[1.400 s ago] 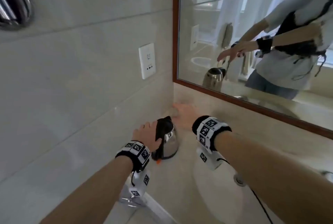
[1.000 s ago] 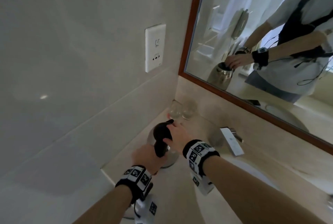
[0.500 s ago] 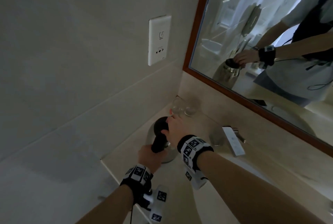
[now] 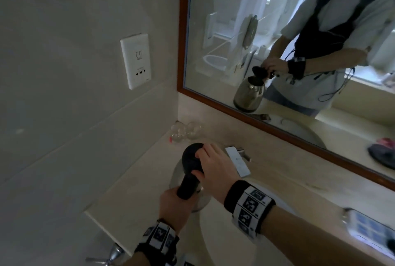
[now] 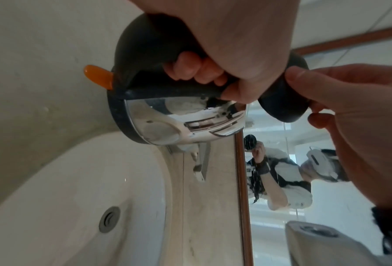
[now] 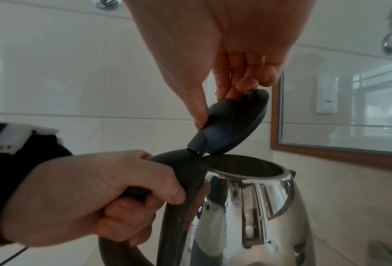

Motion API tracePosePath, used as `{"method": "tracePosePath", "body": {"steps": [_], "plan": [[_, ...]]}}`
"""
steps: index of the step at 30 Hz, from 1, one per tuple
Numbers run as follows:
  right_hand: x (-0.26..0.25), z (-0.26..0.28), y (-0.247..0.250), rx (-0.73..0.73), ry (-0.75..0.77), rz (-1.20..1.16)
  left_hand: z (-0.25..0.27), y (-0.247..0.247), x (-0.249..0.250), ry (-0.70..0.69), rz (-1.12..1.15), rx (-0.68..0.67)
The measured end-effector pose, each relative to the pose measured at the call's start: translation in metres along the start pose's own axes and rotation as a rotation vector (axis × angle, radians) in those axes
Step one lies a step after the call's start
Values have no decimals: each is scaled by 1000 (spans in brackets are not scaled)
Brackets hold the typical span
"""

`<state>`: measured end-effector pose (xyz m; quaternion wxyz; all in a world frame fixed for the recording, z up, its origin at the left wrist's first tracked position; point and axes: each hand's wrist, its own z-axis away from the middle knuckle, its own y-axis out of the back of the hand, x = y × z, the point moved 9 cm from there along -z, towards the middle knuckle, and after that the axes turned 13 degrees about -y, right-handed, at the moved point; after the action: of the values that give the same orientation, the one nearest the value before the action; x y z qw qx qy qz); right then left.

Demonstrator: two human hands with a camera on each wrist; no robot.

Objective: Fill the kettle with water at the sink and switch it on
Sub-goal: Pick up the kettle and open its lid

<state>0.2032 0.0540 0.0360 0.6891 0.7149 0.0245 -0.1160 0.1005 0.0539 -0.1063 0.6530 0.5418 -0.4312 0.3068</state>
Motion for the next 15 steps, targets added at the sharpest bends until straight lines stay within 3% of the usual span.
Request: {"method": "tracePosePath", "body": {"steps": [6,15], "plan": [[42,22,-5,-58,-64,-2,14,-39,4,14,4,-67],[18,-24,-57,-298,-157,-146,-4,3,-40,33,-25,-26]]}}
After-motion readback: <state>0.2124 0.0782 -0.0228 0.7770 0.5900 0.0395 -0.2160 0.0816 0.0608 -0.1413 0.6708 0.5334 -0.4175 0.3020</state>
